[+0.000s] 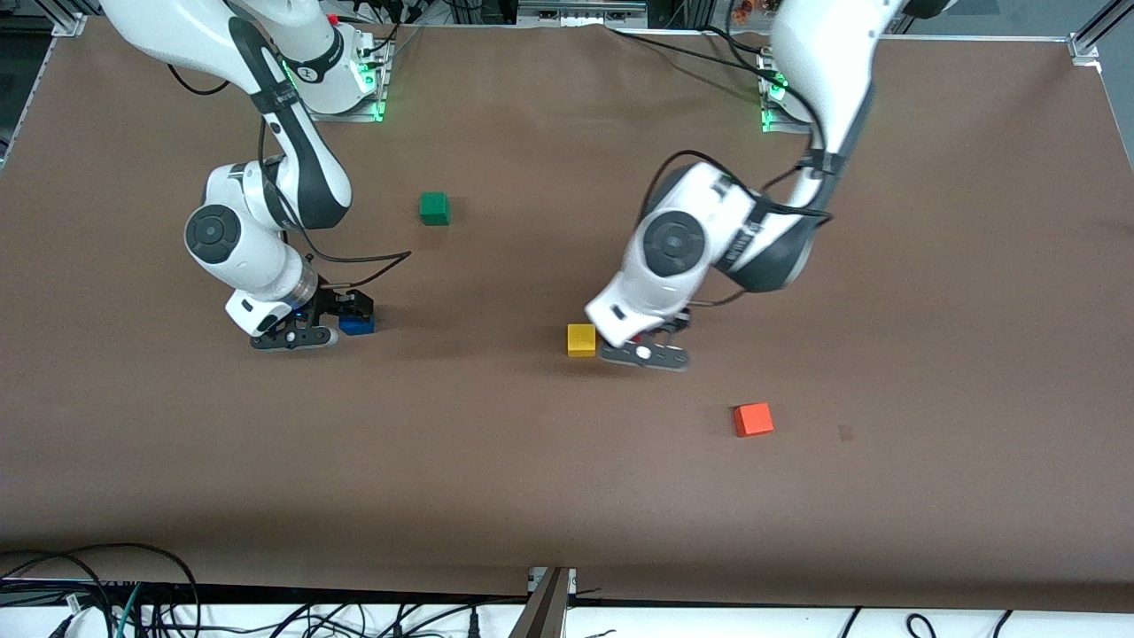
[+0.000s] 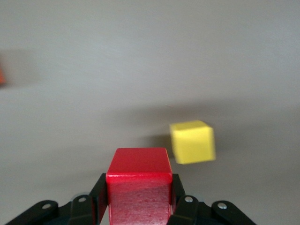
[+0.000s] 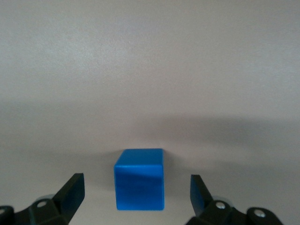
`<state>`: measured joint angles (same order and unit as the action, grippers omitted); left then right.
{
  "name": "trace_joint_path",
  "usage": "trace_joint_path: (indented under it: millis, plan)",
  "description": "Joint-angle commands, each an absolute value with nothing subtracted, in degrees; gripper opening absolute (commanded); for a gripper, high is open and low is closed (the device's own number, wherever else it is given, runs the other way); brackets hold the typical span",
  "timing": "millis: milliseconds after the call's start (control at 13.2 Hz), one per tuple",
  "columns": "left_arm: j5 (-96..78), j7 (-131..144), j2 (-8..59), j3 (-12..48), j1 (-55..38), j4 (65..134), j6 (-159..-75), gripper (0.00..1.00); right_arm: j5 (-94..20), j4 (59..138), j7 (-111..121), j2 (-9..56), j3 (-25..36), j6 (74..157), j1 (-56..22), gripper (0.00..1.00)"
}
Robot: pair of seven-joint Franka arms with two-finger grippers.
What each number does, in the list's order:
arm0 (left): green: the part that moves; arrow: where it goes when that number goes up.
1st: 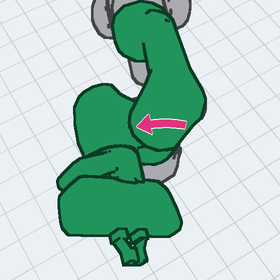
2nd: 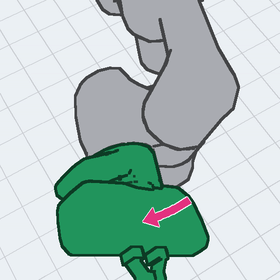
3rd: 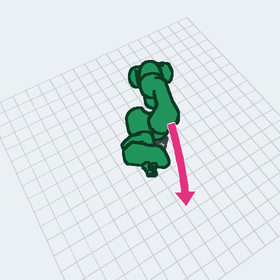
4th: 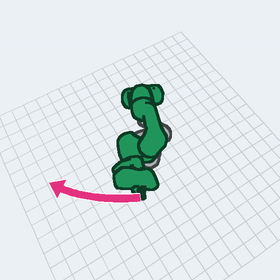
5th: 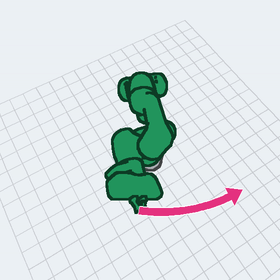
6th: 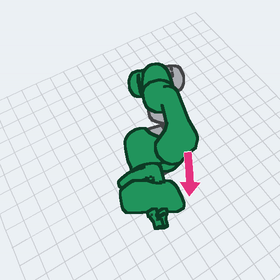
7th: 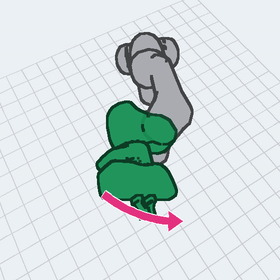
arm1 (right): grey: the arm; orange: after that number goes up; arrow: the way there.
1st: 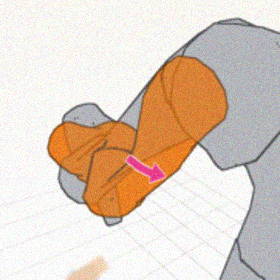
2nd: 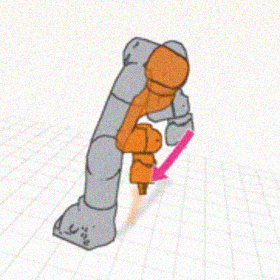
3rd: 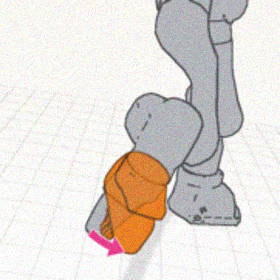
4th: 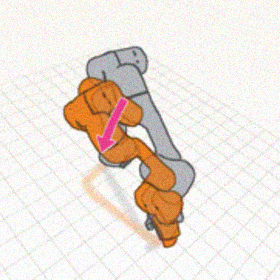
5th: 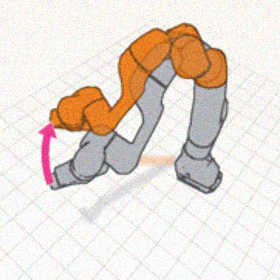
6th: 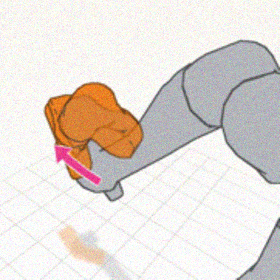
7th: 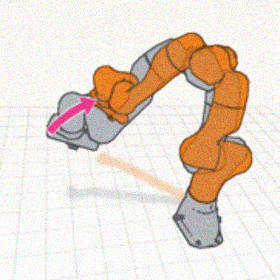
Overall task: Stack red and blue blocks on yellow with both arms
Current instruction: 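Lower the red cube onto the yellow cube while the right gripper grasps blue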
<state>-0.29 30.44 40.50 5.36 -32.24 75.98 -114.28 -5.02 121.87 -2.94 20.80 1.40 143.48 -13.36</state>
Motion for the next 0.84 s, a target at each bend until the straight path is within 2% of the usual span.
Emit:
trace_joint_path:
  millis: [0,152,532,760]
  plan:
    - [-0.5,34.6,46.6,4.3,-35.3,69.4,-115.6,0.00,-5.4,124.6,2.1,21.0,0.8,147.3,-13.2,1.00]
    - [-0.5,36.6,48.2,4.3,-36.5,69.3,-118.6,0.00,-5.5,124.6,4.0,21.4,0.8,147.4,-13.2,1.00]
    - [-0.5,37.5,49.2,4.3,-37.0,69.2,-119.0,0.00,-5.4,126.7,5.3,21.6,0.8,149.9,-13.2,0.98]
    - [-0.5,38.2,49.6,4.2,-37.0,69.2,-119.0,0.00,-5.5,126.7,6.0,21.6,0.9,149.8,-13.1,0.79]
